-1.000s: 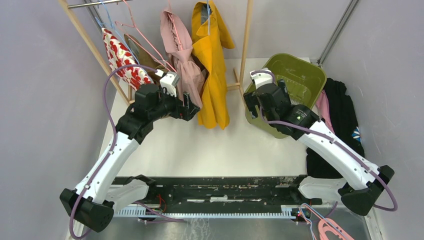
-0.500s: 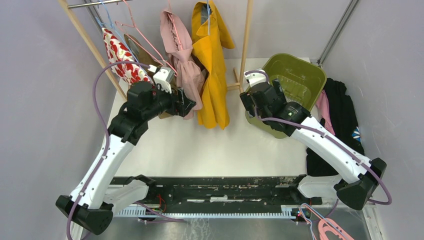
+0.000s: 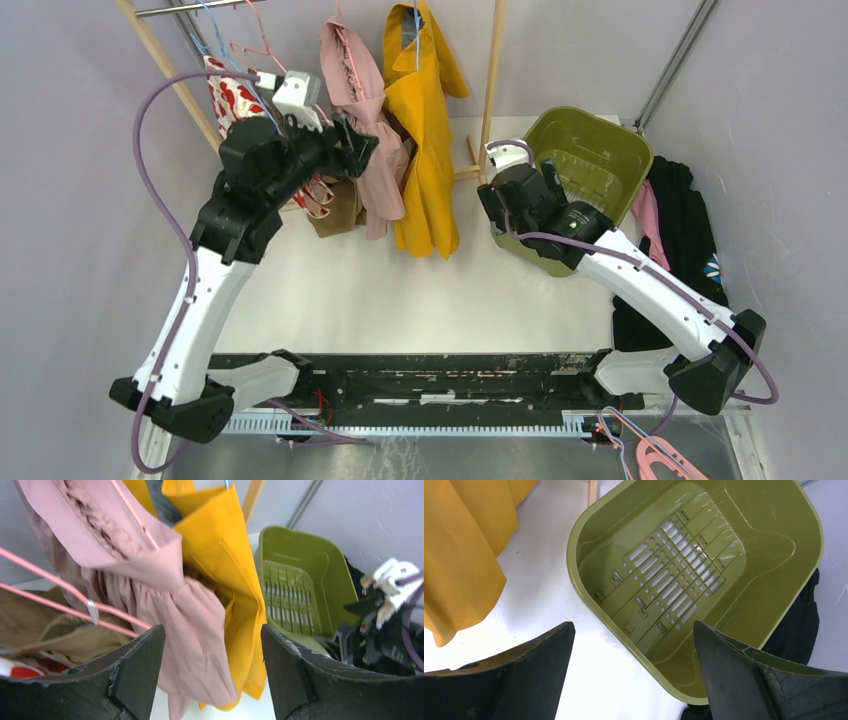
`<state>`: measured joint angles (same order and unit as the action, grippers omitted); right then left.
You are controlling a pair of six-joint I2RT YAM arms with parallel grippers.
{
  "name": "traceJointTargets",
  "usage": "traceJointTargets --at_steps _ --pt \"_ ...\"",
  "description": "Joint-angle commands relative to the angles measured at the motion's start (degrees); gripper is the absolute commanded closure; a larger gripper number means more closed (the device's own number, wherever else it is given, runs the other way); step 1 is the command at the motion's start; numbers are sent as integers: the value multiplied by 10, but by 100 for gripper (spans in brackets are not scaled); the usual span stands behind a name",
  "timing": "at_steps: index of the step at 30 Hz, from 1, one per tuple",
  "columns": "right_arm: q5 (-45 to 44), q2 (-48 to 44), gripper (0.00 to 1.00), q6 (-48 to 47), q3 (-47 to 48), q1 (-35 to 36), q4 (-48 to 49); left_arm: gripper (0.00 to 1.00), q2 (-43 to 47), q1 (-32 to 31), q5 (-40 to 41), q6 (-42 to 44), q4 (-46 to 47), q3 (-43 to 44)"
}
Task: Remove the skirt from the hanger
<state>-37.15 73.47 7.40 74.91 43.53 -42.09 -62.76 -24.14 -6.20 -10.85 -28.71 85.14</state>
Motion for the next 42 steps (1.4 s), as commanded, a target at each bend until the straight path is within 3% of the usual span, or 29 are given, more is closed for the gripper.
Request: traceJointTargets --at_steps 1,8,20,28,36,42 --pt "-7 1 7 17 29 5 16 23 -51 -3 33 17 17 85" --pt "-13 9 6 20 30 4 20 24 -119 -32 47 14 22 149" --pt "-18 7 6 12 26 4 25 25 -214 -78 190 51 -1 255" --pt "-18 11 5 7 34 4 32 25 -289 -96 191 54 -8 354" --pt "-14 26 5 10 48 4 34 25 -333 -101 206 61 17 373" --pt "-16 30 5 8 63 4 28 23 -388 -101 233 76 47 440"
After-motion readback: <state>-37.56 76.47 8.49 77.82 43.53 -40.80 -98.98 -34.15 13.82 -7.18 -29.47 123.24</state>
